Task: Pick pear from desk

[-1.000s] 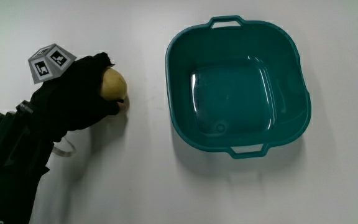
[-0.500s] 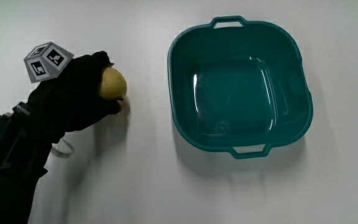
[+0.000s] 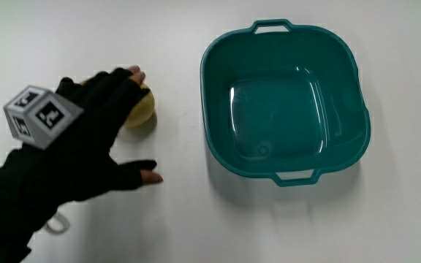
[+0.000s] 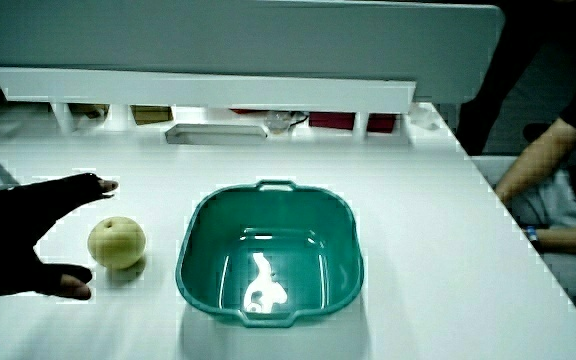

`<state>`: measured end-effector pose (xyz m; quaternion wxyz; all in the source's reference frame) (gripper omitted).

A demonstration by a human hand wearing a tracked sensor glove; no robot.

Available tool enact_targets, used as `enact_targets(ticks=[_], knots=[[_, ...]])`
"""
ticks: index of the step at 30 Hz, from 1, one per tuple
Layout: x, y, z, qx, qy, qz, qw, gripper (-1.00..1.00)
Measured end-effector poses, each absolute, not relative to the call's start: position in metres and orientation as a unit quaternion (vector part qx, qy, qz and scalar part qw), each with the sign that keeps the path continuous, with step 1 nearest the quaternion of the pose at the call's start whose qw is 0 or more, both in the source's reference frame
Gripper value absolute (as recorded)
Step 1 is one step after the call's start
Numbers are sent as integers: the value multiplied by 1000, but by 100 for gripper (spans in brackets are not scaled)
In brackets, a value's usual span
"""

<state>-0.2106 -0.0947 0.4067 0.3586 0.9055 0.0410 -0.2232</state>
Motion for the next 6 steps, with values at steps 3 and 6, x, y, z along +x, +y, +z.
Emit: enact_targets(ticks=[3, 6], knots=[[-203, -95, 389, 908, 53, -219, 353, 100], [-193, -97, 370, 912, 71, -221, 339, 100]])
